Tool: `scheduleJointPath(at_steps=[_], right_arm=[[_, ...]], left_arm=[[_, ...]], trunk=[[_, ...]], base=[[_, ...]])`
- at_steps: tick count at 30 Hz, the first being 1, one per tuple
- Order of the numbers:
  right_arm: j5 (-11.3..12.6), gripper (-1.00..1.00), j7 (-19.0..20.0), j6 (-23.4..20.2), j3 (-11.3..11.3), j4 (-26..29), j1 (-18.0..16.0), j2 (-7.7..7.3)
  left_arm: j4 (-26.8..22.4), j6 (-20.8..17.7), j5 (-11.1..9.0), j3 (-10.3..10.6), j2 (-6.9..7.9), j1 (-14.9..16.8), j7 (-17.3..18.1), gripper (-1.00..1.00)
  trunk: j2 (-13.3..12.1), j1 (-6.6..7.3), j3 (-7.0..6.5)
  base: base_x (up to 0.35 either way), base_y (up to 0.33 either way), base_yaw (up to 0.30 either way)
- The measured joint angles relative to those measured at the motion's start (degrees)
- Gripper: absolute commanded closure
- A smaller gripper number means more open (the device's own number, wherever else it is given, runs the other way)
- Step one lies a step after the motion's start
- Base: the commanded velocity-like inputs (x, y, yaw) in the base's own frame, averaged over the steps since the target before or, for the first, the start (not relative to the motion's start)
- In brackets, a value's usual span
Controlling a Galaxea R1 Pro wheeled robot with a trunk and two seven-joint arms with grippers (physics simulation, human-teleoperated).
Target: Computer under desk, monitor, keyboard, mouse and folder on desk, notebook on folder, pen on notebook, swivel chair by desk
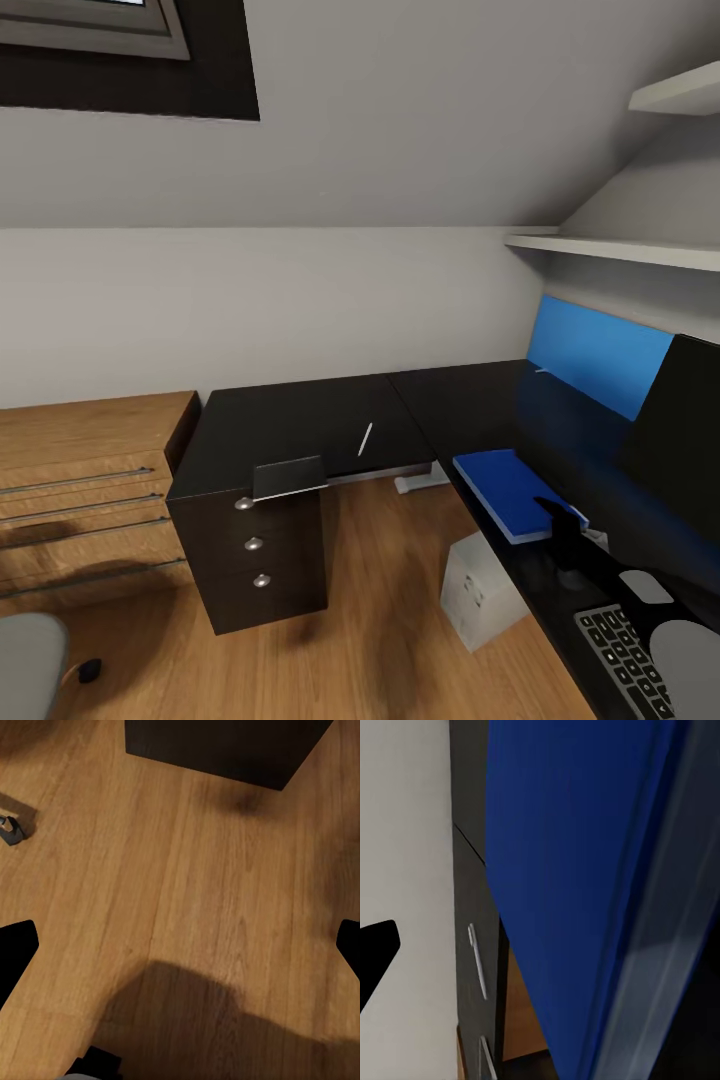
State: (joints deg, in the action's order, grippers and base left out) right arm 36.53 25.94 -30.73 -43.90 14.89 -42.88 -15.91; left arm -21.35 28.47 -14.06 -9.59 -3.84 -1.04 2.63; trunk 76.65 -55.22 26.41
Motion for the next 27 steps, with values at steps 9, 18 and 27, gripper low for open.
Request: scheduleJointPath(at_steps=[9, 18, 27], right_arm=[[0.0, -1.00, 0.0, 0.0, 0.0, 0.0, 0.0, 0.00], [0.0, -1.00, 0.0, 0.0, 0.0, 0.0, 0.0, 0.00], [0.0, -1.00, 0.0, 0.0, 0.0, 0.0, 0.0, 0.00]], left_arm=[[0.0, 0.0, 0.0, 0.0, 0.00, 0.0, 0.0, -1.00], [0.0, 0.0, 0.0, 0.0, 0.00, 0.0, 0.0, -1.00], [0.0, 0.0, 0.0, 0.0, 0.00, 0.0, 0.0, -1.00]], trunk=[[0.0, 0.00, 0.00], [0.0, 0.00, 0.00], [0.0, 0.00, 0.00]], base=[[0.000, 0.000, 0.000], [0.000, 0.000, 0.000], [0.000, 0.000, 0.000]])
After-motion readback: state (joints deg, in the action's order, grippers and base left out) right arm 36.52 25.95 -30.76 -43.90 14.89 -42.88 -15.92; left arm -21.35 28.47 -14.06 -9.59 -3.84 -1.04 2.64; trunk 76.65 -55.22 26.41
